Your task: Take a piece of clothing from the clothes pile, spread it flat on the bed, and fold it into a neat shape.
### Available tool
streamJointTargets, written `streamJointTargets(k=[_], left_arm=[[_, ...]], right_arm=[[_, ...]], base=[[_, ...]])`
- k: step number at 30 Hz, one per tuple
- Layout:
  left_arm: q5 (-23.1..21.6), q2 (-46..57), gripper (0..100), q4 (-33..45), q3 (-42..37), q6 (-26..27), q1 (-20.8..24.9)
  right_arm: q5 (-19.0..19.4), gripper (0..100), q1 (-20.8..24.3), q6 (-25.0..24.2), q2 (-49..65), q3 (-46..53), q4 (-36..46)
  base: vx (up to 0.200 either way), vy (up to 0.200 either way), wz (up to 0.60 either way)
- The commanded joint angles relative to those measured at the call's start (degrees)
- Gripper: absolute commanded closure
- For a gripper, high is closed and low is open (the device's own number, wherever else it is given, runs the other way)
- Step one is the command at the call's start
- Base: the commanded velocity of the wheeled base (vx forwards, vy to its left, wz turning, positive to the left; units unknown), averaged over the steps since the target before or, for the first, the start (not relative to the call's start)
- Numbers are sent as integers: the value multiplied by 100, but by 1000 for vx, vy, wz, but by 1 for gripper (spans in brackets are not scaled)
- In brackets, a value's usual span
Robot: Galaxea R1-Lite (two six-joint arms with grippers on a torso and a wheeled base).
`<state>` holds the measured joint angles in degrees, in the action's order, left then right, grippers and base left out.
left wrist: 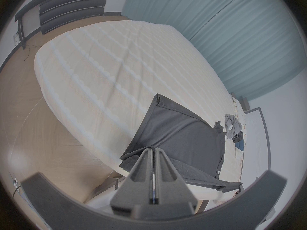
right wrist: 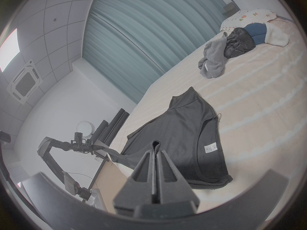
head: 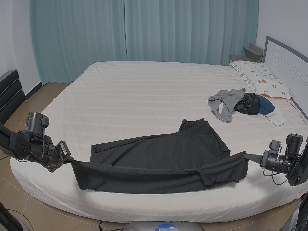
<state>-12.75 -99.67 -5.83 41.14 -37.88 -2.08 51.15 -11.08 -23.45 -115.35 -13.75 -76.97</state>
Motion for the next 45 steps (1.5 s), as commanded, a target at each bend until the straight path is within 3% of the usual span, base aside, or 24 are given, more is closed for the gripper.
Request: streamJointTargets(k=[1,28,41,45], left_arm=[[1,220,100,11,-19,8,-2],[-70,79,100,512,-27,351,6],[-87,317,100,750,-221,342,24],[-78,361,100,758,-274,342,33]], right_arm=[[0,100,18,8,83,22,-2],[35,100,220,104,39,303,-72],[-61,100,-307,157,118,777,-81],[-61,100,-307,517,56,1032,-81]], base=[[0,0,0],[0,0,0],[0,0,0],[0,0,0]])
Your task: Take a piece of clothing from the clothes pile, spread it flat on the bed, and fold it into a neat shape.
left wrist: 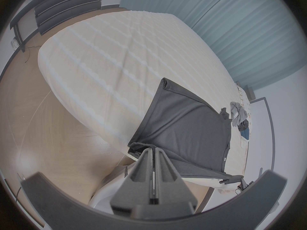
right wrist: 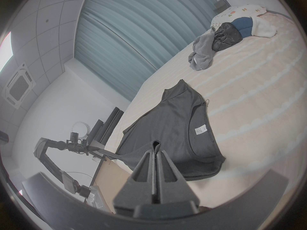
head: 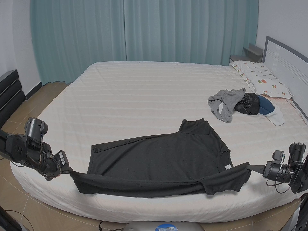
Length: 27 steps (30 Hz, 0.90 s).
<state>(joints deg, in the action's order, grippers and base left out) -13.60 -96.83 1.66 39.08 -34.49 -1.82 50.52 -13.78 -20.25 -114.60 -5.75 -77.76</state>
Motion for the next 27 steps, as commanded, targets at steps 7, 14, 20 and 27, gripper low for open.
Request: streamJointTargets(k=[7,14,20,27], left_arm=[[7,156,100,19,-217,21,6],[7,85,100,1,-199,12,6],[-2,-433,100,-95,29,3,15],[7,-961,100,-95,416,-32,6]], right_arm=[[-7,100,-38,478,-9,435,-46],[-42,100,-11,478,-132,312,-46],[-508,100,226,469,-502,-172,-46],[-930,100,499,469,-915,-637,-37]], base=[[0,0,0],[0,0,0],[0,0,0],[0,0,0]])
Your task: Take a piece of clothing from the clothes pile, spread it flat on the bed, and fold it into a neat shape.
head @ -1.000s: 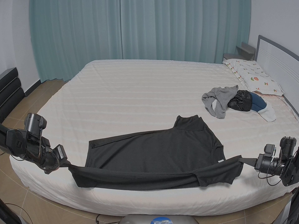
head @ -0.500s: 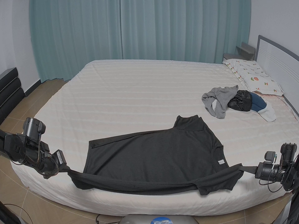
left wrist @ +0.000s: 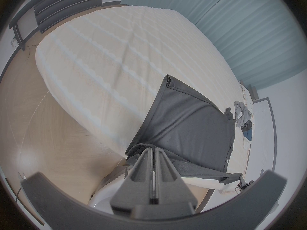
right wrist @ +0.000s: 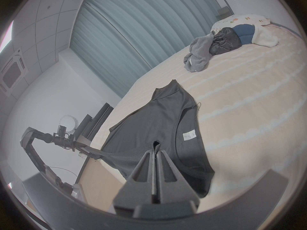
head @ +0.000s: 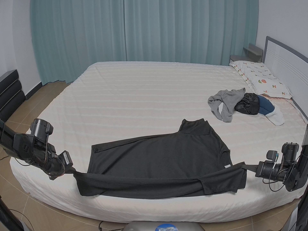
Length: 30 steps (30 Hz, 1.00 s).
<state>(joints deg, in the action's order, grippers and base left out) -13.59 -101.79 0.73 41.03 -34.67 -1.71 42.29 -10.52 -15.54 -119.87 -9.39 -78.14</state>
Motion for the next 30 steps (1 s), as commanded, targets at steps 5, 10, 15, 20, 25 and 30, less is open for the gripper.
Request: streamJointTargets(k=[5,10,15,20,25,30], left_arm=[[15,-842,100,-3,485,-31,-5],[23,-1203,100,-12,766,-128,-5],[32,-1502,100,-3,1021,-180,-5],[23,-1792,100,-12,1240,-330,-5],[32,-1994,100,-223,1284,-356,-5],[76,-2231,100,-600,1328,-629,-5]], right_arm=[[-309,100,296,-10,-713,-722,71],[-371,100,410,-28,-986,-1012,71],[-388,100,437,-45,-1161,-1250,80],[-441,100,437,-124,-1364,-1513,71],[-432,100,437,-124,-1539,-1645,62],[-432,100,446,-124,-1794,-1786,18]], base=[[0,0,0],[0,0,0],[0,0,0],[0,0,0],[0,0,0],[0,0,0]])
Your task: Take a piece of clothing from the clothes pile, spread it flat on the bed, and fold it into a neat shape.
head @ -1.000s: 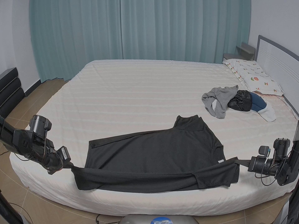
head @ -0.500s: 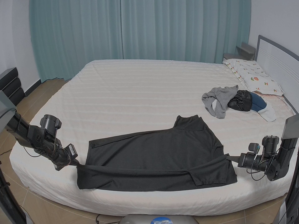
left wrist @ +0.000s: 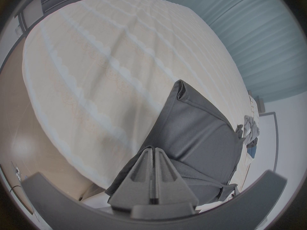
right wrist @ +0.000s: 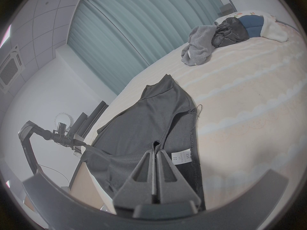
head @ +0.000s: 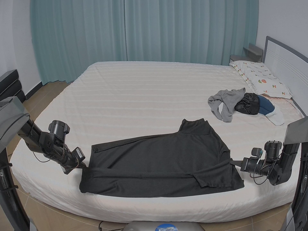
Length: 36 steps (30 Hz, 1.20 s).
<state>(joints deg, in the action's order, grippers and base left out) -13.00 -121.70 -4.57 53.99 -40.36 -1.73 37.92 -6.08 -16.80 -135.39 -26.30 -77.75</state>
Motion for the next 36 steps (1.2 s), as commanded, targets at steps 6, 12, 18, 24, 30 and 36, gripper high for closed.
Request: streamJointTargets(k=[6,12,18,24,30,36], left_arm=[[16,-240,0,-105,32,-77,15],[-36,-196,0,-114,-55,-121,-11],[-45,-161,0,-114,-64,-165,-82],[-45,-144,0,-246,112,-736,-126],[-63,-82,0,-413,50,-842,-161],[-72,-65,0,-413,50,-868,-178]], right_arm=[[31,0,37,-8,-234,-139,-30],[31,0,19,-104,-119,-60,-109],[31,0,-25,-553,30,54,-337],[13,0,-51,-860,-5,213,-829],[13,0,-42,-869,-14,213,-829],[13,0,-42,-860,-5,221,-838]], base=[[0,0,0],[0,0,0],[0,0,0],[0,0,0],[0,0,0],[33,0,0]])
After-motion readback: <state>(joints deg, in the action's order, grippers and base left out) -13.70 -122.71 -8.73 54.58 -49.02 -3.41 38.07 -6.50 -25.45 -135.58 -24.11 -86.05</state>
